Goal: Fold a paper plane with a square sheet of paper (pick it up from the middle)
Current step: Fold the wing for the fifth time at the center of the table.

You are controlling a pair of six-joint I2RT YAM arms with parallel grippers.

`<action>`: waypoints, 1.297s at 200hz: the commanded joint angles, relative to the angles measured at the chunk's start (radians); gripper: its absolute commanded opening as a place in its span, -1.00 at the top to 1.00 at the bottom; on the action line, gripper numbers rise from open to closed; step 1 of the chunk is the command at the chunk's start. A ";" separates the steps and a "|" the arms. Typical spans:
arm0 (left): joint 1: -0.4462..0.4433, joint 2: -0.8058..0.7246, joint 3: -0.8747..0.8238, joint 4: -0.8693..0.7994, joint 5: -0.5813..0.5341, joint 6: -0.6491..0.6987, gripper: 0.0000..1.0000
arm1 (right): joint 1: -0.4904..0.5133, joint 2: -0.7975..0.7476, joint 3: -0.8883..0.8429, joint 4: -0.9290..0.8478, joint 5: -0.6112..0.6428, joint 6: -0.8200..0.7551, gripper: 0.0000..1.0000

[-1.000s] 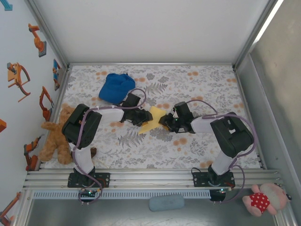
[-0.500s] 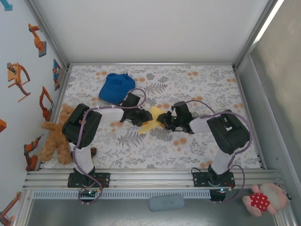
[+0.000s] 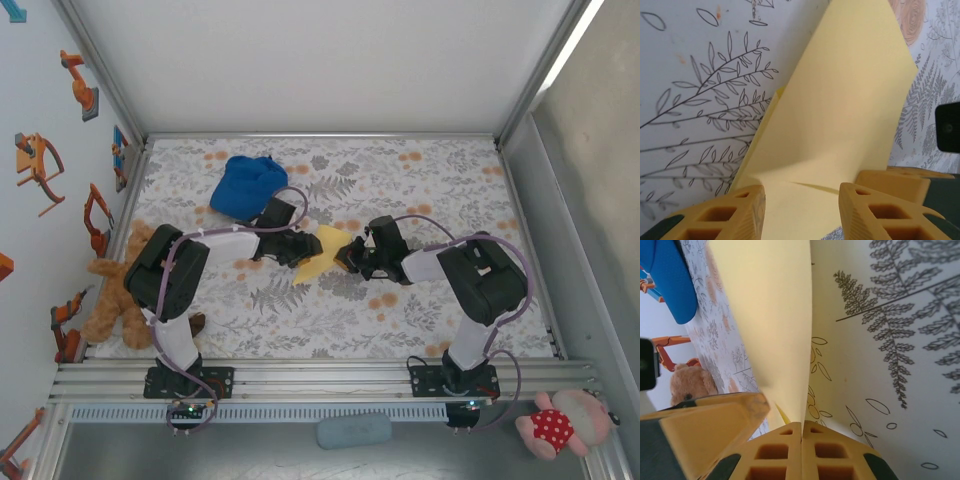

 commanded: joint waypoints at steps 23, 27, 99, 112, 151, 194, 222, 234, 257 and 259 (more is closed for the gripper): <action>-0.044 -0.124 -0.062 -0.016 -0.112 0.182 0.07 | 0.006 -0.035 0.039 -0.071 0.027 0.002 1.00; -0.048 -0.129 -0.066 -0.013 -0.117 0.197 0.07 | 0.006 -0.037 0.040 -0.077 0.028 0.004 1.00; -0.152 -0.200 -0.145 0.071 -0.368 0.480 0.03 | 0.005 -0.095 0.097 -0.197 0.024 0.043 1.00; -0.185 -0.200 -0.145 0.075 -0.443 0.538 0.03 | 0.005 -0.099 0.111 -0.219 0.024 0.045 1.00; -0.245 -0.203 -0.166 0.141 -0.557 0.622 0.03 | 0.004 -0.093 0.140 -0.254 0.023 0.054 1.00; -0.291 -0.172 -0.194 0.233 -0.595 0.686 0.00 | 0.003 -0.078 0.149 -0.252 0.013 0.078 1.00; -0.316 -0.145 -0.192 0.256 -0.631 0.745 0.00 | 0.002 -0.081 0.154 -0.268 0.012 0.080 1.00; -0.323 -0.141 -0.188 0.255 -0.640 0.756 0.00 | -0.001 -0.080 0.157 -0.275 0.012 0.080 1.00; -0.329 -0.129 -0.193 0.265 -0.654 0.767 0.01 | -0.008 -0.078 0.157 -0.275 0.011 0.086 1.00; -0.330 -0.128 -0.194 0.265 -0.655 0.767 0.01 | -0.008 -0.078 0.157 -0.275 0.011 0.085 1.00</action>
